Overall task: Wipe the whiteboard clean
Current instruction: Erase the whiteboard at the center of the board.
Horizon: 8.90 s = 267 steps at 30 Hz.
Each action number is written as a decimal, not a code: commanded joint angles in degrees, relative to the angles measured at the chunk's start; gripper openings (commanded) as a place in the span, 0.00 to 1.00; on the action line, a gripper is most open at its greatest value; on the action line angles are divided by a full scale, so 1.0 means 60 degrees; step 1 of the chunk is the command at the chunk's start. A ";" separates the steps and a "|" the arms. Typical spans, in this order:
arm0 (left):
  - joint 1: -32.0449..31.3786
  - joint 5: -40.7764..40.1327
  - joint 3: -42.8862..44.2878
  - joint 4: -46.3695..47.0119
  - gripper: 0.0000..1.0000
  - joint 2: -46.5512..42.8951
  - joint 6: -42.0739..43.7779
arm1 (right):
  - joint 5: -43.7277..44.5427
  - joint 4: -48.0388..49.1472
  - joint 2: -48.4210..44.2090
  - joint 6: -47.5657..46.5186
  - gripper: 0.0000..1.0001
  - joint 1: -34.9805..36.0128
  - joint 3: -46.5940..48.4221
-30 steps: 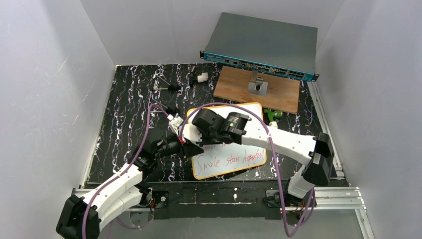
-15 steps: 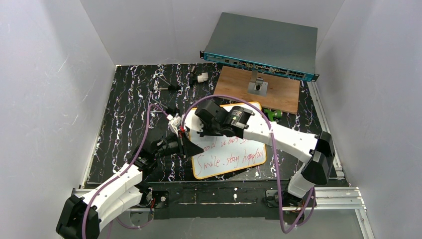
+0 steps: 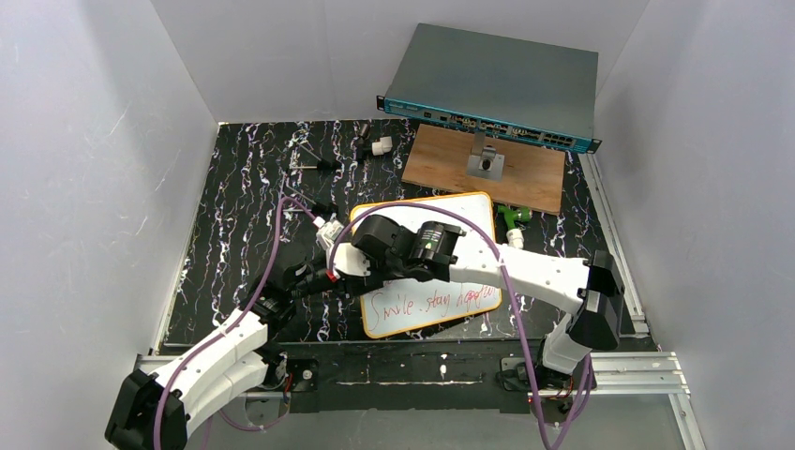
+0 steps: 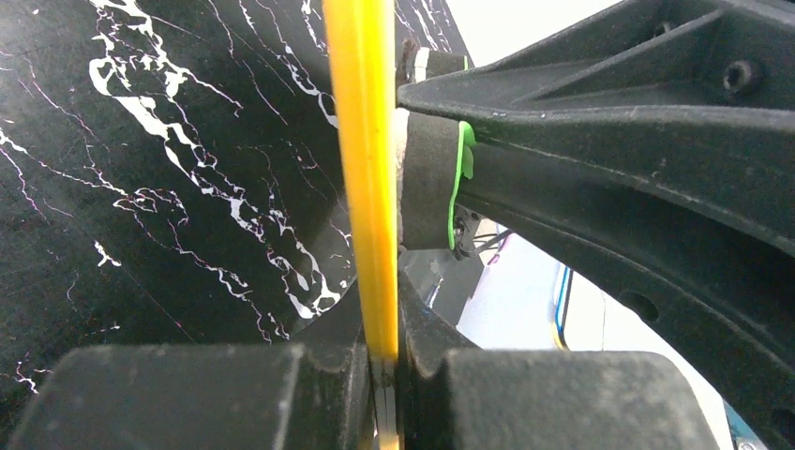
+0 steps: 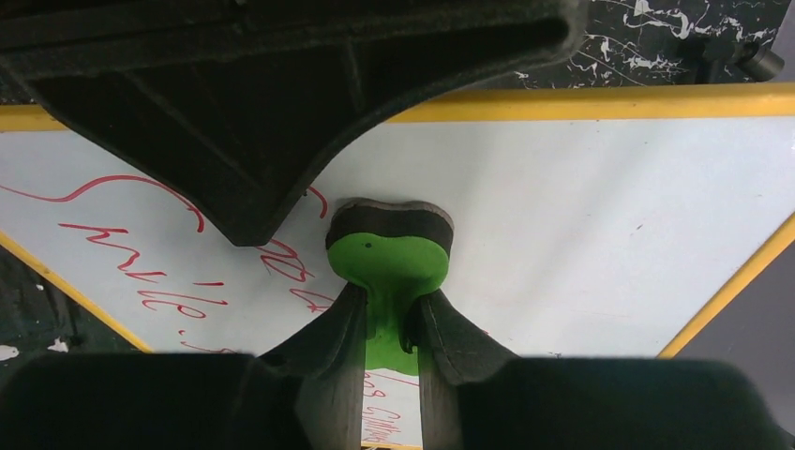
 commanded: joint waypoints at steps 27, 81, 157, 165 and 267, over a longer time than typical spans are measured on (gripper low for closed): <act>-0.0125 0.0729 0.0252 0.1578 0.00 -0.0534 0.0357 | 0.1125 0.0576 -0.0021 0.0193 0.01 -0.0904 0.0117; -0.0126 0.0406 0.0160 0.1536 0.00 -0.0656 0.0397 | -0.0815 0.0261 -0.0572 0.1078 0.01 -0.3115 -0.0052; -0.0125 0.0271 0.0083 0.1704 0.00 -0.0625 0.0374 | -0.0567 0.0509 -0.0648 0.1578 0.01 -0.3742 -0.0070; -0.0125 0.0280 0.0098 0.1808 0.00 -0.0524 0.0329 | -0.3088 -0.0581 -0.0797 0.0952 0.01 -0.3351 -0.0217; -0.0125 0.0249 0.0025 0.2084 0.00 -0.0537 0.0261 | -0.3336 -0.0121 -0.1142 0.1259 0.01 -0.4597 -0.0921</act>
